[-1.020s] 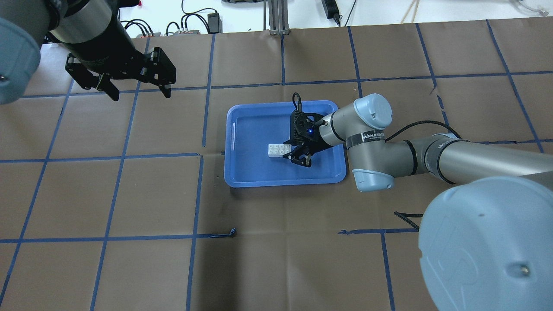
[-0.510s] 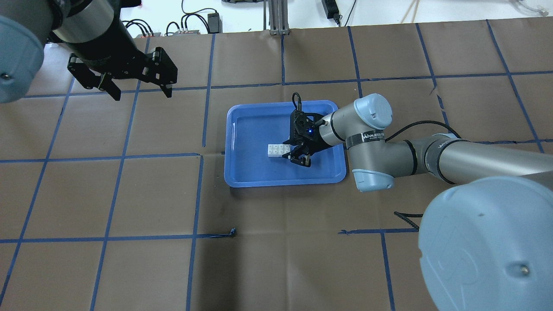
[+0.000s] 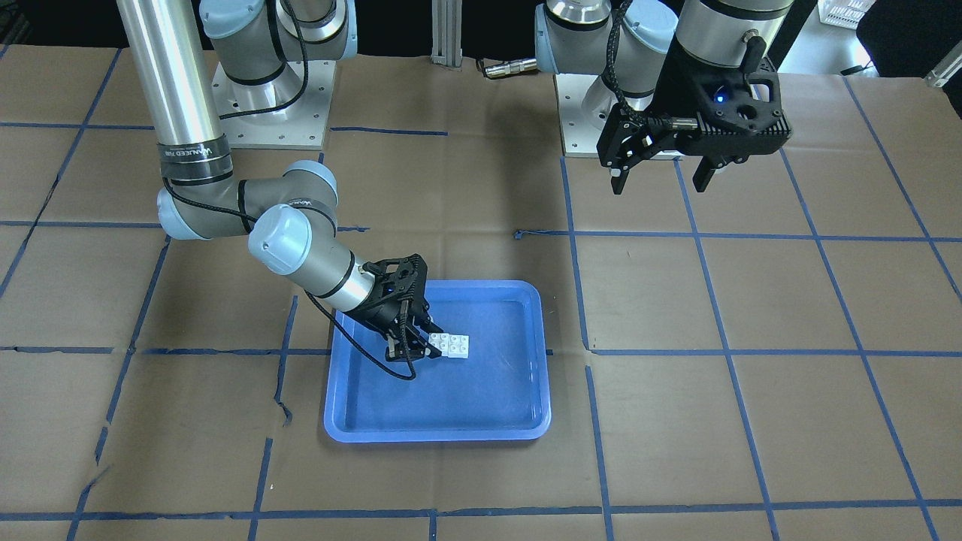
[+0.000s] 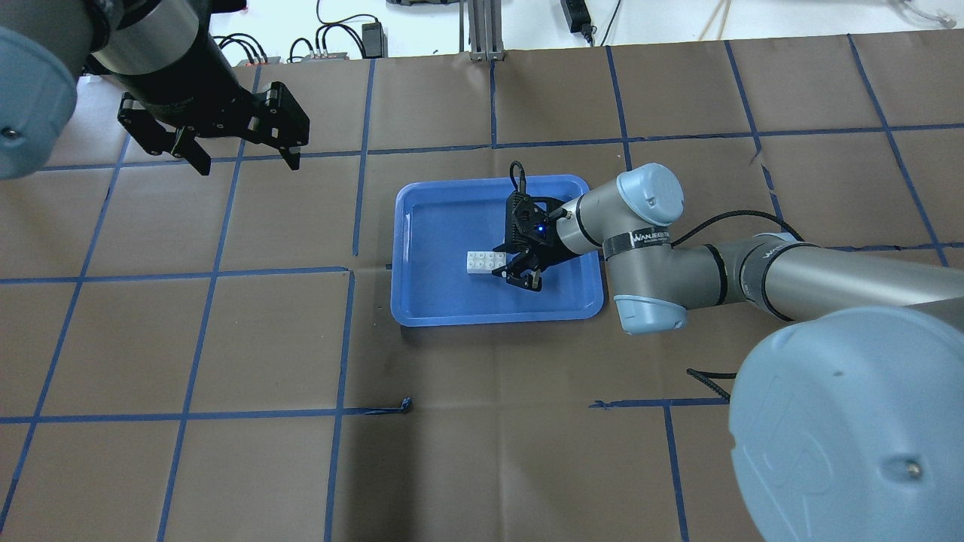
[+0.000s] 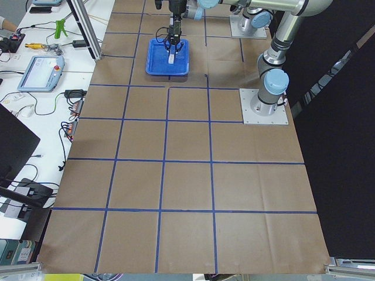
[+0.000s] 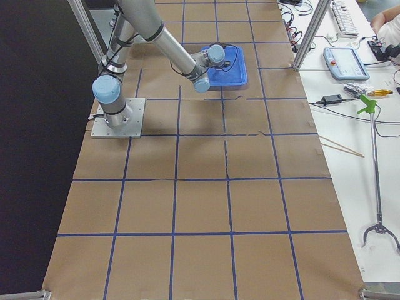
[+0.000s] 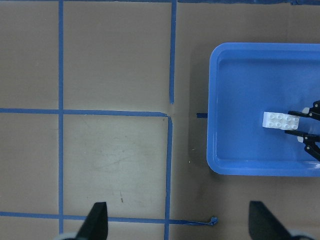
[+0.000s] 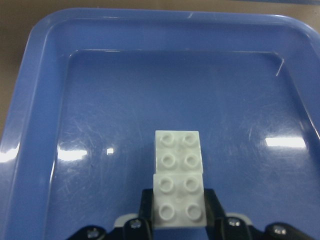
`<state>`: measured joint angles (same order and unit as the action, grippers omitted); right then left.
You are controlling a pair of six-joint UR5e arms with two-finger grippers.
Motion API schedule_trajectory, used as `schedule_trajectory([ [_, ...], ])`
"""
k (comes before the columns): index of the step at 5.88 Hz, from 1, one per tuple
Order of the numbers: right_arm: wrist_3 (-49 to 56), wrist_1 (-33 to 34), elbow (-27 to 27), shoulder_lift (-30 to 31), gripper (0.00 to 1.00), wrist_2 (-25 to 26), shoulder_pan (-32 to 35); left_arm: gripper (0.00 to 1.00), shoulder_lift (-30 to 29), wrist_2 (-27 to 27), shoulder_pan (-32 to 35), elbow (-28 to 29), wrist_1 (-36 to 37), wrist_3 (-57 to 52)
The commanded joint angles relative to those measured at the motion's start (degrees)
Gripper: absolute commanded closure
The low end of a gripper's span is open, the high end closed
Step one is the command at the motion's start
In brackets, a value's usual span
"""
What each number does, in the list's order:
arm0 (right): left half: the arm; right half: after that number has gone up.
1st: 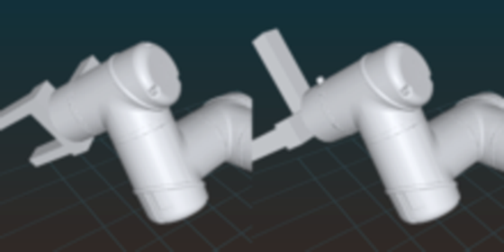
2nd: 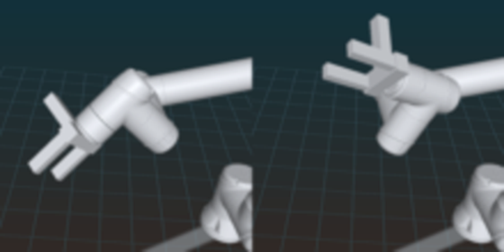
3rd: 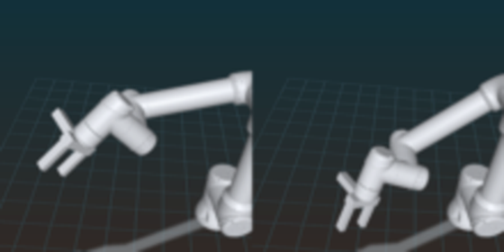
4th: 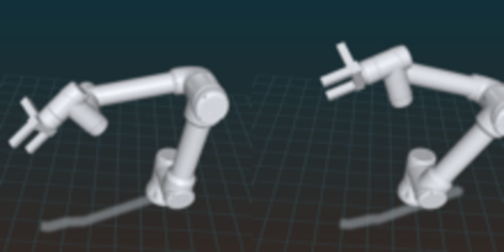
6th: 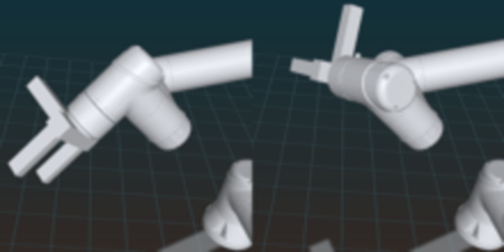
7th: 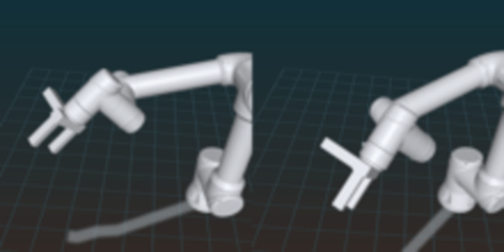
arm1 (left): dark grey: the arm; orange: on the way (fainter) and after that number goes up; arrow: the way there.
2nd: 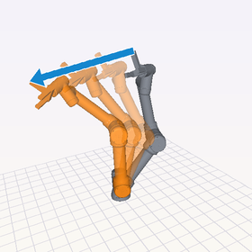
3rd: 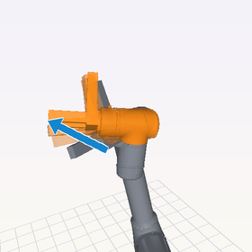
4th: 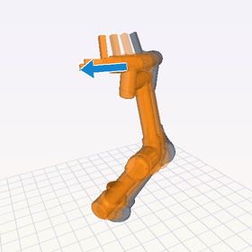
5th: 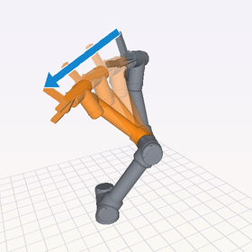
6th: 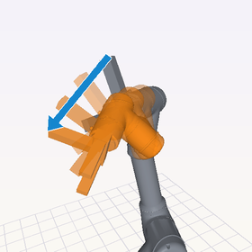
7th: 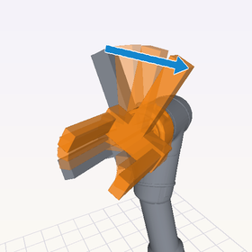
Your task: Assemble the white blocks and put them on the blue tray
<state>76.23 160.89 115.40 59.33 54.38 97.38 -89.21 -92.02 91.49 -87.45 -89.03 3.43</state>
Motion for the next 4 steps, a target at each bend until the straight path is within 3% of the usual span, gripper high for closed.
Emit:
schedule_trajectory([
  [1,-0.03,-0.05,0.0,0.0,0.57,-0.06,0.0,0.0,0.09,0.0,0.0,0.0,0.0,0.0],
  [4,-0.03,-0.13,0.0,0.0,0.52,-0.06,0.0,0.0,0.17,0.0,0.0,0.0,0.0,0.0],
])
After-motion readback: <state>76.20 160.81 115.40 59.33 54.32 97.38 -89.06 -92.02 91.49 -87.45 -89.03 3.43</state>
